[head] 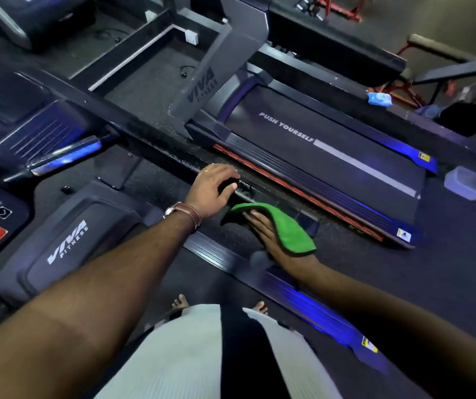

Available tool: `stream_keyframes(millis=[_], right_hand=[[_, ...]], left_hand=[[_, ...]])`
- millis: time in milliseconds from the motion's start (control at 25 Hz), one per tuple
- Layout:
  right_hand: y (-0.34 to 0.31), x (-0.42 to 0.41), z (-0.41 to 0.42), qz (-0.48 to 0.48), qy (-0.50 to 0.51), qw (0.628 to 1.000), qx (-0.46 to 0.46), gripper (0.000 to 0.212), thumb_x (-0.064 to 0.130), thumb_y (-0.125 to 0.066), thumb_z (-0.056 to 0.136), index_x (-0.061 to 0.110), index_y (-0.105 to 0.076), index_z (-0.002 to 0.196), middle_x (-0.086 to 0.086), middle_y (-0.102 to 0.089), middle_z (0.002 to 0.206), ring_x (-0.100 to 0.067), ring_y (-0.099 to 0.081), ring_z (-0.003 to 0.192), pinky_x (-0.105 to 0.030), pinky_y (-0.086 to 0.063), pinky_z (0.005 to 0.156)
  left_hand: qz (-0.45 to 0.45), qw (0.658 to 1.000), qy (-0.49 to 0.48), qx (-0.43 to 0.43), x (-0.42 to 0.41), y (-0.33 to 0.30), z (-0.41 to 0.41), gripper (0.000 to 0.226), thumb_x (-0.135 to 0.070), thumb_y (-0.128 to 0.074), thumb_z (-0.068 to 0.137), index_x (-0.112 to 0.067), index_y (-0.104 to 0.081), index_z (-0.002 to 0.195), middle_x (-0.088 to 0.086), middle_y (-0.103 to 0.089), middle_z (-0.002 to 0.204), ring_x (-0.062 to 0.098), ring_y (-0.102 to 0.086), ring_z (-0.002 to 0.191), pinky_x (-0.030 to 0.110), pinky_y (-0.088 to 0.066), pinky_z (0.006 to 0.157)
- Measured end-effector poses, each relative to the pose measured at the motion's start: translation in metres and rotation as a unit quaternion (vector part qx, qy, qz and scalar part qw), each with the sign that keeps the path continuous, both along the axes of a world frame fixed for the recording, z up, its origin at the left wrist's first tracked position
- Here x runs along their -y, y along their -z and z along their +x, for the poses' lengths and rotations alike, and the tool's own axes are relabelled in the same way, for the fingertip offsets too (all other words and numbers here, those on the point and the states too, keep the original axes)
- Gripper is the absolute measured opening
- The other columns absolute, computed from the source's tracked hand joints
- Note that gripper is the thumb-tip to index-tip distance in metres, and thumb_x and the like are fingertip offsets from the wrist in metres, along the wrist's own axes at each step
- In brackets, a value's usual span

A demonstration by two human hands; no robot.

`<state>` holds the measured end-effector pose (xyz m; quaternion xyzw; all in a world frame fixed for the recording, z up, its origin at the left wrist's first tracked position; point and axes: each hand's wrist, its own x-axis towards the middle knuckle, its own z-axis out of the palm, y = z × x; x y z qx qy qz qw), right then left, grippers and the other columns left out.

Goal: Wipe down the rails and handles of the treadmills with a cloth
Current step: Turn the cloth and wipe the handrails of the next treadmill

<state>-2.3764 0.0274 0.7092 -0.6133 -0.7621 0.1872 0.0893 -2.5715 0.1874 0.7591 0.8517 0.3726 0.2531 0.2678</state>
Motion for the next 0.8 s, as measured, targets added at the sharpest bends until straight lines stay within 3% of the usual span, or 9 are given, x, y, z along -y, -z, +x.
stream_keyframes(millis=[80,160,280,360,480,560,680,800], right_hand=[[-0.012,0.0,0.007,0.126,-0.077,0.978,0.146,0.051,0.02,-0.038,0.099,0.021,-0.033,0.15,0.001,-0.019,0.162,-0.024,-0.01,0.15,-0.059,-0.014,0.117],[-0.024,-0.021,-0.003,0.157,-0.047,0.95,0.264,0.046,0.036,-0.057,0.088,0.023,-0.054,0.132,-0.008,-0.033,0.154,-0.036,-0.018,0.147,-0.073,-0.021,0.106],[-0.052,-0.072,-0.037,0.048,0.049,0.98,0.188,0.055,0.055,-0.059,0.084,0.03,-0.047,0.131,-0.009,-0.042,0.144,-0.037,-0.042,0.131,-0.061,-0.04,0.1],[-0.054,-0.076,-0.031,0.056,0.039,0.982,0.174,0.058,0.055,-0.057,0.084,0.027,-0.04,0.132,-0.007,-0.046,0.135,-0.035,-0.053,0.116,-0.051,-0.05,0.089],[-0.053,-0.059,0.007,0.014,0.058,0.989,0.132,0.067,0.071,-0.049,0.08,0.028,-0.037,0.13,-0.005,-0.054,0.124,-0.034,-0.06,0.105,-0.046,-0.052,0.075],[-0.064,-0.085,0.01,-0.096,0.106,0.988,0.05,0.081,0.085,-0.046,0.07,0.024,-0.05,0.123,-0.005,-0.062,0.121,-0.032,-0.062,0.107,-0.044,-0.052,0.081],[-0.073,-0.13,0.007,-0.302,0.144,0.93,-0.148,0.083,0.084,-0.061,0.061,0.015,-0.07,0.106,-0.005,-0.073,0.103,-0.024,-0.069,0.097,-0.04,-0.053,0.092],[-0.062,-0.124,0.038,-0.434,0.165,0.834,-0.3,0.08,0.079,-0.066,0.065,0.012,-0.072,0.109,-0.013,-0.074,0.105,-0.025,-0.07,0.098,-0.04,-0.052,0.097]], left_hand=[[0.008,1.0,-0.011,0.002,0.002,0.0,0.0,0.02,-0.014,-0.062,0.086,-0.008,-0.067,0.104,0.007,-0.066,0.112,0.026,-0.058,0.107,0.046,-0.042,0.098],[0.001,1.0,-0.028,0.003,0.006,-0.006,0.004,0.021,-0.009,-0.06,0.082,-0.006,-0.068,0.101,0.01,-0.067,0.11,0.029,-0.06,0.107,0.045,-0.042,0.098],[-0.013,1.0,-0.021,-0.013,0.003,-0.015,0.007,0.042,0.001,-0.047,0.067,-0.002,-0.069,0.103,0.014,-0.069,0.108,0.031,-0.06,0.108,0.04,-0.042,0.101],[-0.009,0.999,-0.022,-0.047,-0.004,-0.019,0.003,0.045,0.003,-0.047,0.069,-0.004,-0.07,0.107,0.014,-0.068,0.113,0.032,-0.058,0.113,0.039,-0.039,0.105],[0.015,0.996,-0.043,-0.073,-0.005,-0.014,-0.002,0.034,0.002,-0.055,0.083,-0.01,-0.071,0.11,0.014,-0.064,0.121,0.034,-0.052,0.121,0.044,-0.036,0.108],[0.018,0.996,-0.057,-0.067,-0.001,-0.013,0.001,0.034,0.004,-0.056,0.083,-0.01,-0.071,0.109,0.014,-0.064,0.121,0.034,-0.051,0.123,0.041,-0.033,0.11],[0.0,0.995,-0.072,-0.071,-0.001,-0.013,0.004,0.036,0.004,-0.055,0.082,-0.011,-0.07,0.111,0.013,-0.062,0.123,0.034,-0.047,0.127,0.04,-0.028,0.112],[-0.005,0.992,-0.078,-0.097,-0.003,-0.013,0.001,0.032,-0.003,-0.057,0.086,-0.015,-0.07,0.113,0.013,-0.054,0.134,0.033,-0.036,0.136,0.04,-0.025,0.116]])
